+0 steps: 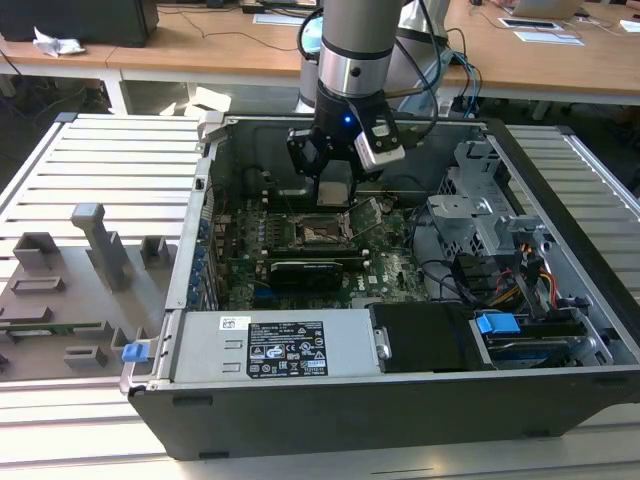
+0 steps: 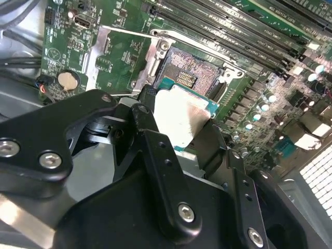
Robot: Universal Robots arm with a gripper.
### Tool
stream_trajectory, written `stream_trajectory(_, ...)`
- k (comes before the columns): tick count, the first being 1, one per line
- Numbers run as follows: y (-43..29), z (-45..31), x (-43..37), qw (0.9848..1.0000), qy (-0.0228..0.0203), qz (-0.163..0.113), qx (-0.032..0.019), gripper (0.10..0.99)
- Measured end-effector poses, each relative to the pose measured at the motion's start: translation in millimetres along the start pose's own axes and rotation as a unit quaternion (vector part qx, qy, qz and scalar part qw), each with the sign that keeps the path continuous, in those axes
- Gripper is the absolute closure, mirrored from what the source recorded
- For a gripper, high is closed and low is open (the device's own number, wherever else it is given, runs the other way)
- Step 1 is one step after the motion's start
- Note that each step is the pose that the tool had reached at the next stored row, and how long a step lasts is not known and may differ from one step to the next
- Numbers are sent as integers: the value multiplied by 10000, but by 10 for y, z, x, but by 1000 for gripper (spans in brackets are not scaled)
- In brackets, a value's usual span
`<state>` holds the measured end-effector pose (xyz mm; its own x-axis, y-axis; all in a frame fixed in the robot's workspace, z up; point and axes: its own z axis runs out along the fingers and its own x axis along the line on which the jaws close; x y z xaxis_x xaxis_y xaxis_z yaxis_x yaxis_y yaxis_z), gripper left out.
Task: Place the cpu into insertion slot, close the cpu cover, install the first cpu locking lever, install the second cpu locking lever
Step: 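Place the cpu into insertion slot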
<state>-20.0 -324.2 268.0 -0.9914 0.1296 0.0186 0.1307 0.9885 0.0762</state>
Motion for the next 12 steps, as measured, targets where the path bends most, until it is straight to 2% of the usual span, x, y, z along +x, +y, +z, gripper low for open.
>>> stream_trajectory(5,0,1,0,9995,-28,325,19,545)
stream_trajectory(12,0,1,0,9963,-70,851,28,545)
